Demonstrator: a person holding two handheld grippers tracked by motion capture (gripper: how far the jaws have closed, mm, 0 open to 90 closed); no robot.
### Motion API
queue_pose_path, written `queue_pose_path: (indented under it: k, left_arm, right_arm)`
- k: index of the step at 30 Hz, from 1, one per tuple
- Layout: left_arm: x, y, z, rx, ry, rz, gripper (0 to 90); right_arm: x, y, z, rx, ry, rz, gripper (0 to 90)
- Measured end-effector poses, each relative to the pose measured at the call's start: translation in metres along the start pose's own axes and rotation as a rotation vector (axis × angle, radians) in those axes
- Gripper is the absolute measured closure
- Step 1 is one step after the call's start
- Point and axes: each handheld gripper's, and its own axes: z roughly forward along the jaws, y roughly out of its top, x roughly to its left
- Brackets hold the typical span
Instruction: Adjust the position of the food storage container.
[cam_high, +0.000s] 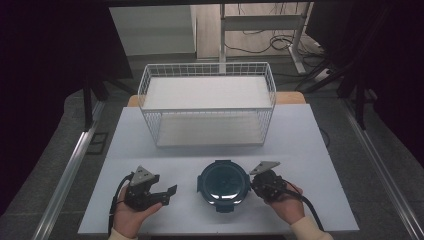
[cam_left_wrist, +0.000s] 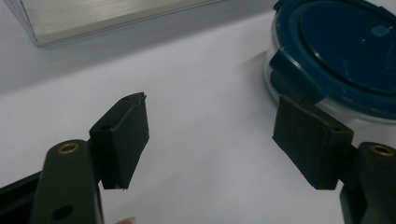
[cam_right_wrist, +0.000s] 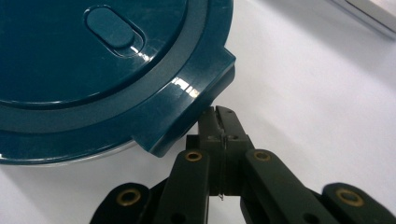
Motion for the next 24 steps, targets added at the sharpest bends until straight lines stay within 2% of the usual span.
queue_pose_path:
  k: [1, 2, 5, 10, 11, 14, 19, 20, 21, 22, 23, 24]
  left_arm:
    - [0.0, 0.0, 0.0, 0.0, -0.001, 0.0, 26.9]
    - [0.0, -0.001, 0.001, 0.003, -0.001, -0.004, 27.0]
    - [0.001, -0.001, 0.001, 0.004, -0.012, -0.007, 27.0]
    - [0.0, 0.0, -0.002, -0.005, -0.011, -0.006, 27.0]
    - [-0.001, 0.0, -0.003, -0.007, -0.009, -0.003, 27.0]
    - [0.0, 0.0, -0.004, -0.011, -0.006, -0.006, 26.9]
    - [0.002, 0.0, -0.006, -0.018, -0.004, -0.013, 26.8]
    - [0.002, 0.0, -0.006, -0.019, -0.004, -0.015, 26.8]
    - [0.002, 0.0, -0.007, -0.019, 0.0, -0.016, 26.8]
    - [0.002, 0.0, -0.007, -0.021, 0.003, -0.018, 26.6]
    - [0.002, 0.0, -0.007, -0.022, 0.004, -0.019, 26.5]
    - [0.002, 0.0, -0.007, -0.022, 0.004, -0.019, 26.3]
  right_arm:
    - [0.002, 0.002, 0.001, 0.0, 0.006, -0.007, 89.7]
    - [0.009, 0.006, 0.004, -0.008, 0.01, -0.038, 89.8]
    - [0.016, 0.009, 0.006, -0.011, 0.011, -0.063, 89.8]
    - [0.018, 0.008, 0.006, -0.021, 0.046, -0.063, 89.7]
    - [0.015, 0.005, 0.004, -0.038, 0.076, -0.04, 89.6]
    - [0.011, 0.002, -0.004, -0.068, 0.054, -0.019, 89.6]
    - [-0.001, -0.012, -0.022, -0.155, 0.066, 0.048, 88.3]
    - [-0.001, -0.012, -0.022, -0.155, 0.066, 0.048, 88.3]
    - [-0.005, -0.016, -0.025, -0.175, 0.085, 0.072, 83.8]
    - [-0.011, -0.022, -0.026, -0.199, 0.128, 0.095, 69.3]
    - [-0.012, -0.023, -0.026, -0.208, 0.14, 0.1, 63.8]
    - [-0.012, -0.023, -0.026, -0.208, 0.14, 0.1, 63.8]
